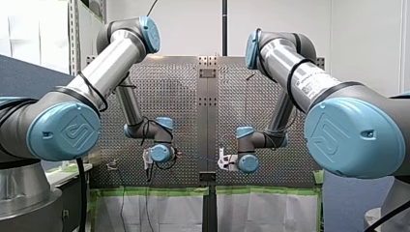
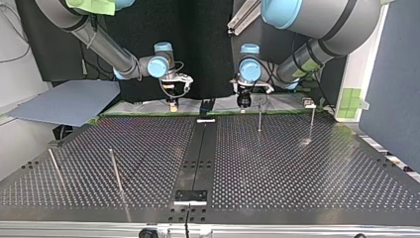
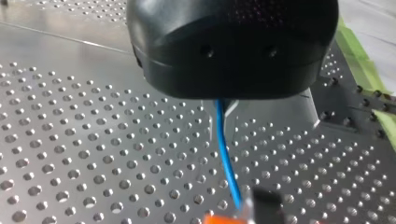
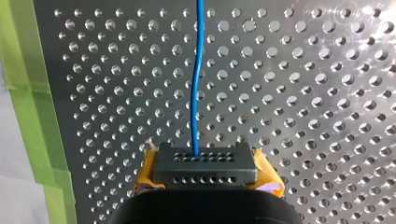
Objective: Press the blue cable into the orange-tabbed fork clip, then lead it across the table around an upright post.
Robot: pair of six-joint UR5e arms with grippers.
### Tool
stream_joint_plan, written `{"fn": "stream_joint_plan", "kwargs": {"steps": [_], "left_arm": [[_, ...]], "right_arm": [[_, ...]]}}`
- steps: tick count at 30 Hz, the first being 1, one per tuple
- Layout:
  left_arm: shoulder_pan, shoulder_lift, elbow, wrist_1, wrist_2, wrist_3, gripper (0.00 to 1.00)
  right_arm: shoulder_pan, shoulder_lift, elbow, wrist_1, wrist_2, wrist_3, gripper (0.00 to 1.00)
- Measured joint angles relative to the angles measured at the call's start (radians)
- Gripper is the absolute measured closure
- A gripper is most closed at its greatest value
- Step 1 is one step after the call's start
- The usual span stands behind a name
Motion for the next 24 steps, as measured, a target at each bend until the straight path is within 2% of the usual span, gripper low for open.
{"fn": "stream_joint_plan", "kwargs": {"steps": [8,13,19,24], "left_arm": [[-0.033,0.028,0.025,-0.045,-0.006,0.037,1.0],[-0.057,0.076,0.031,-0.062,-0.016,0.036,1.0],[-0.074,0.139,0.031,-0.091,-0.023,0.031,1.0],[-0.089,0.187,0.031,-0.111,-0.046,0.032,1.0]], "right_arm": [[-0.007,-0.017,-0.022,0.073,0.029,-0.024,1.0],[-0.01,-0.055,-0.023,0.118,0.044,-0.022,1.0],[-0.01,-0.116,-0.023,0.176,0.045,-0.021,1.0],[-0.01,-0.168,-0.023,0.205,0.045,-0.02,1.0]]}}
